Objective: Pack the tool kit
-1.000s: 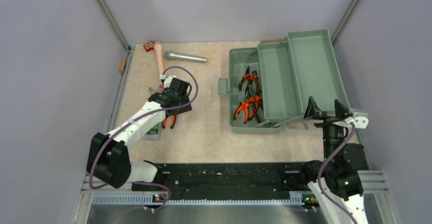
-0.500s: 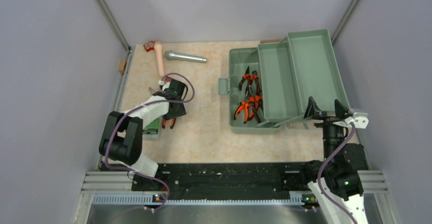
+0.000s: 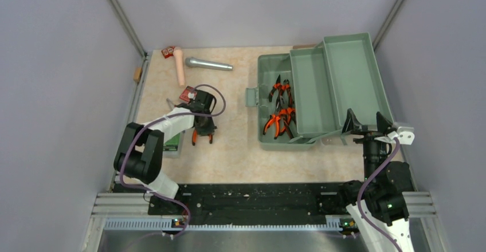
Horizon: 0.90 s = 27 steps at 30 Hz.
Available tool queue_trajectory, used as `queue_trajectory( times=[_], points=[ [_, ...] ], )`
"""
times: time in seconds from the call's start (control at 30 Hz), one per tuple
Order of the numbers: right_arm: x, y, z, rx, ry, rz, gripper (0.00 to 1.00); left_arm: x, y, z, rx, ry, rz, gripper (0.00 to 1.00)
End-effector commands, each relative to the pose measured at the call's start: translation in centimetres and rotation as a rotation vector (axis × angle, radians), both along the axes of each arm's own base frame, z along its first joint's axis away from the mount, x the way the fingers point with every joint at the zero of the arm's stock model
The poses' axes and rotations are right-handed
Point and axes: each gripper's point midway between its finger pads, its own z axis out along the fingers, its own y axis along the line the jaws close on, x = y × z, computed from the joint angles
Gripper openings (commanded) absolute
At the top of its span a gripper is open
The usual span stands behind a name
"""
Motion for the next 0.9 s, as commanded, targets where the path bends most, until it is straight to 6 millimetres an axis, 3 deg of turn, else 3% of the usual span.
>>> queue_trajectory(
  times=[0.0, 0.5, 0.73, 0.87],
  points=[
    [0.0, 0.3, 0.7, -0.002, -0.028, 0.012, 0.92, 1.1, -5.1, 3.9, -0.159, -0.080, -0.077, 0.06],
    [-0.1, 0.2, 0.8, 0.000, -0.031, 0.012, 0.92, 5.2, -17.5, 21.0, -0.456, -0.442, -0.299, 0.00],
    [-0.2, 0.2, 0.8, 0.001, -0.035, 0.012, 0.92, 7.7, -24.2, 24.9, -0.578, -0.517, -0.404, 0.00],
    [-0.1, 0.2, 0.7, -0.001, -0.031, 0.012, 0.92, 9.4, -27.1, 25.6, -0.621, -0.547, -0.428, 0.00]
  ],
)
